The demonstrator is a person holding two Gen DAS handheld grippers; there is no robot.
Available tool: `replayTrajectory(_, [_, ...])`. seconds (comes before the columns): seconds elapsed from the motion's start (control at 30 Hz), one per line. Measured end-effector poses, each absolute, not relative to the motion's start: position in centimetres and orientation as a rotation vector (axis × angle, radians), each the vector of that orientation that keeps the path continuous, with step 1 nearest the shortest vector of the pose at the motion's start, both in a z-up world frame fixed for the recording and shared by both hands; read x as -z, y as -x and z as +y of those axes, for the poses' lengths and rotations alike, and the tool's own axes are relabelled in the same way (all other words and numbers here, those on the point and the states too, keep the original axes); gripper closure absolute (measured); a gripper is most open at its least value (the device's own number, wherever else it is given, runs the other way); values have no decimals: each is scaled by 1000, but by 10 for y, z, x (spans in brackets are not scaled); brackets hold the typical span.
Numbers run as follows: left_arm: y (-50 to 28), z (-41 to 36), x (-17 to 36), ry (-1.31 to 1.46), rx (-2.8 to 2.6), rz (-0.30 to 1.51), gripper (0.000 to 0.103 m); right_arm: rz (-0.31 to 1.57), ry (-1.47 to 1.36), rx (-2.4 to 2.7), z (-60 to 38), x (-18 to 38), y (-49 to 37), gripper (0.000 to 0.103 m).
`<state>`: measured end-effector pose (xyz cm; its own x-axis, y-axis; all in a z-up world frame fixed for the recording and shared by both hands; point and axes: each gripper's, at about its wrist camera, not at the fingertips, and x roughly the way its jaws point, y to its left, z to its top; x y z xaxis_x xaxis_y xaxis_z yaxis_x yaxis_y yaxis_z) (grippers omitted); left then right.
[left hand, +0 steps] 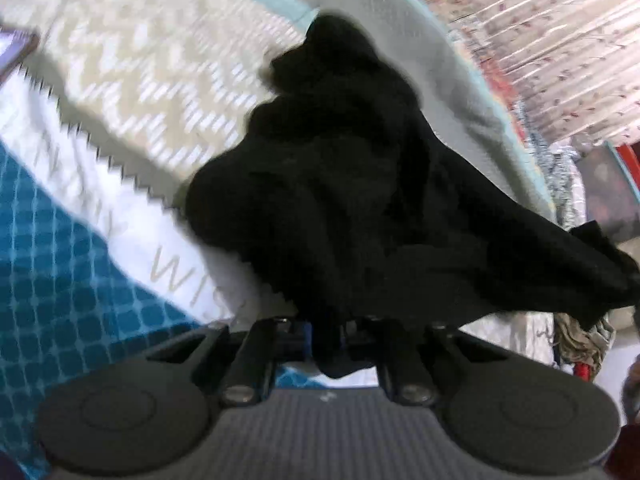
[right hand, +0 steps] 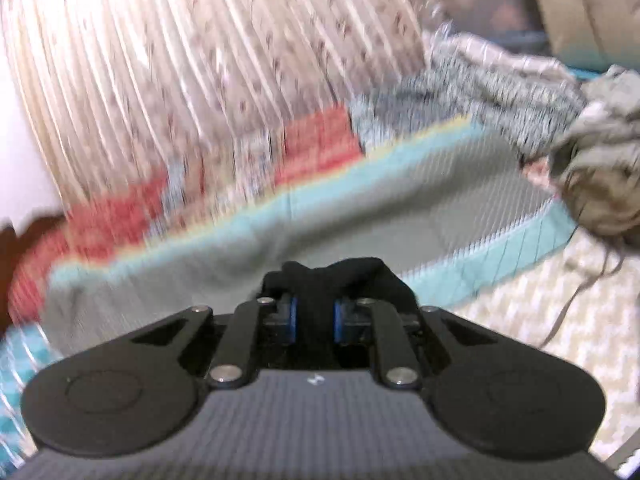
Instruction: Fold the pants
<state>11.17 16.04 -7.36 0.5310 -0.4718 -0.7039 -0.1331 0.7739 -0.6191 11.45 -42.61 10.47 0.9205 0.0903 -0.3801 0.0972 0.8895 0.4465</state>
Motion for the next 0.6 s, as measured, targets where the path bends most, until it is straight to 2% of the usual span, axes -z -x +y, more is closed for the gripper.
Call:
replayTrajectory(0.1, [-103,174,50,681,242,927,94,352,-544,6,-440,-137,-100,85])
replayTrajectory(0.2, [-91,192,30,711,260,870,94,331,-578,11,-444,-143,-103,84])
replayTrajectory(0.27, [-88,195,28,716,263,887,94,340,-561,79,-443,-131,-116,78])
replayTrajectory(0.3, [-87,194,30,704,256,907,94,370,-527,114,-444,-119,-126,60])
replayTrajectory(0.37, [-82,186,38,679,244,962,93,472,-404,257,-448,-85,-154,31])
replayTrajectory(0.43, [-76,182,45,678,257,993,92,535,-358,386,-452,-52,-158,34])
replayTrajectory(0.53, [-67,185,49,667,247,992,91,544,-488,289,-458,-16,-135,35])
replayTrajectory(0.6, [-69,188,56,679,236,1017,91,572,-477,202,-443,-7,-123,35])
